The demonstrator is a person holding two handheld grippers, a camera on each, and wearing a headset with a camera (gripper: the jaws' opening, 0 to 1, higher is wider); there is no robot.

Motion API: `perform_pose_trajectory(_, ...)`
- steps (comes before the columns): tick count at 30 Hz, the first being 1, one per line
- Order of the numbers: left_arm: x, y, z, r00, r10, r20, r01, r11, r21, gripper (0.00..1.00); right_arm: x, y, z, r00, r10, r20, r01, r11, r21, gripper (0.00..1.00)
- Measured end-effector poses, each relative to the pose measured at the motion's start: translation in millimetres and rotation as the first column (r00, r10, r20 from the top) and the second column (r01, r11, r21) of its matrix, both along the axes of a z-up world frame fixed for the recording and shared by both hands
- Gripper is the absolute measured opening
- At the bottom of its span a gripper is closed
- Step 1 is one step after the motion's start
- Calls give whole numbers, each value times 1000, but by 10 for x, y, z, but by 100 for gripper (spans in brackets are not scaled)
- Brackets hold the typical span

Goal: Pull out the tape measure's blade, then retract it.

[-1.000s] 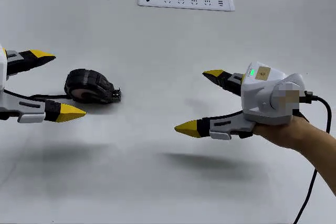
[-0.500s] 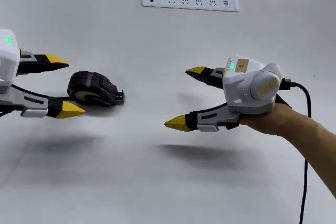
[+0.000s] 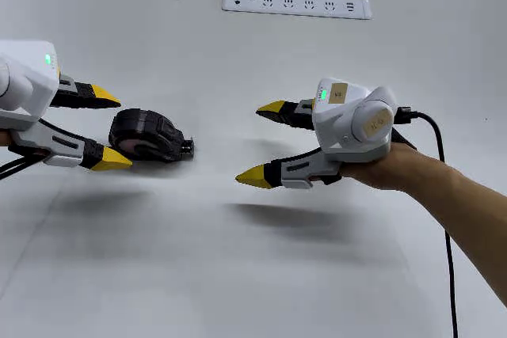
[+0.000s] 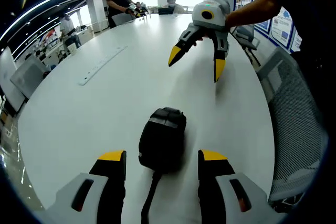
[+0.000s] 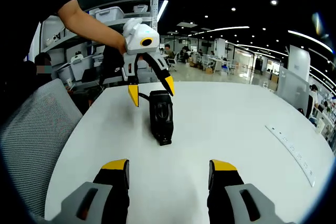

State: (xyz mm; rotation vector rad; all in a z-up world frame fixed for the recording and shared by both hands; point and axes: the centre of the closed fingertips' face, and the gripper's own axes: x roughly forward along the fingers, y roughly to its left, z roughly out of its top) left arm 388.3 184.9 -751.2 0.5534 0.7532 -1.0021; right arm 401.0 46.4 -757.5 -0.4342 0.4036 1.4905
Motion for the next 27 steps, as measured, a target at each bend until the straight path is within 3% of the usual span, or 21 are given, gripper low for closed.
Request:
perform_pose_trajectory(15,19,38,-122,996,-77,-38,80,994,73,43,22,283,-114,995,96,29,-95,995,-26,43)
perform_pose_trajectory(27,49,-44,-144,991,-122,-45,126,989,84,35,-10,476,-205,984,176,38,-174,983,-57,31)
